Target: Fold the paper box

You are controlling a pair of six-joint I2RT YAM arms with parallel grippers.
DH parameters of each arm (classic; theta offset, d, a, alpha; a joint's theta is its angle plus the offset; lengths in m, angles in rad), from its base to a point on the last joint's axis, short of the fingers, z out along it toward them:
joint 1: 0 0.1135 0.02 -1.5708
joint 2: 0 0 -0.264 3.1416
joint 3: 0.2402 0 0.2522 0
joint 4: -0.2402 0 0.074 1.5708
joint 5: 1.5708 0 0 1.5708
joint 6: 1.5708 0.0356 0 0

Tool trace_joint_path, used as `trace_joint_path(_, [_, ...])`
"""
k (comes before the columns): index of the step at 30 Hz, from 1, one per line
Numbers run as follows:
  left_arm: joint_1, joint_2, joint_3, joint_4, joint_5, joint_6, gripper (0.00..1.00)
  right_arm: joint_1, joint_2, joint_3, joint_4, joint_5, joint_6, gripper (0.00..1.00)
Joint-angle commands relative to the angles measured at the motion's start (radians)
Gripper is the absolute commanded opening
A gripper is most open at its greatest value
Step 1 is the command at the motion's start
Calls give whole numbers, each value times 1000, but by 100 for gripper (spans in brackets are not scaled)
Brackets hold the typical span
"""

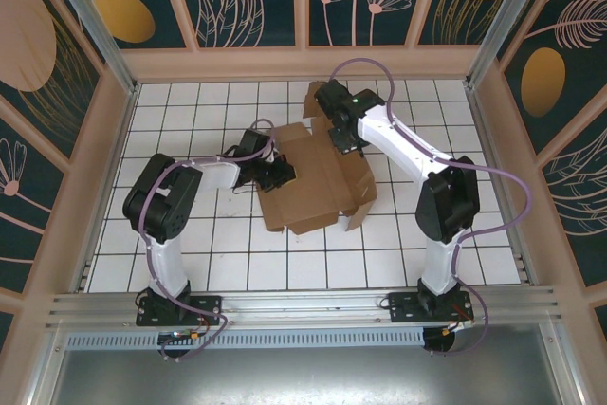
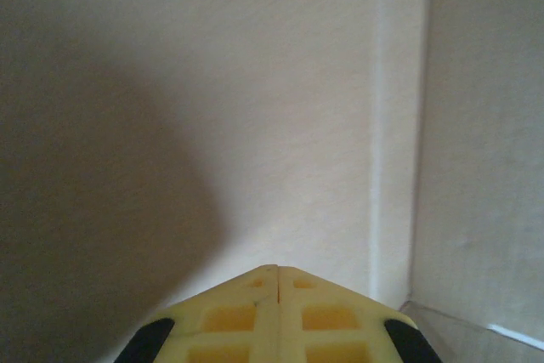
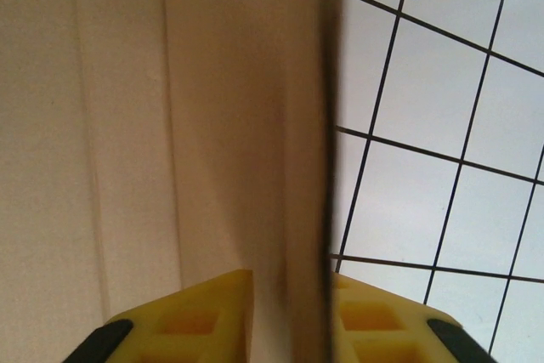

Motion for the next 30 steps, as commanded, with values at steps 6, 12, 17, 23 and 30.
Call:
trace_joint_path(6, [-3,18,-21,-38,-44,42,0,10,-31,-35,11,55,12,16])
trace_joint_path(12, [-3,12,-18,-49,-48,47,0,33,-25,-43,-5,159,24,15])
trace_joint_path(17, [-2,14,-18,-67,-67,61,0,10,-62,-71,22,95,38,24])
trace_joint_path(23, [16,5,-24,-92,-91,73,0,-52,-148,-159,85,-8,59,25])
trace_joint_path(30, [32,-2,-35,-116,-109,97,0,-166,-247,-269,164,-188,71,22])
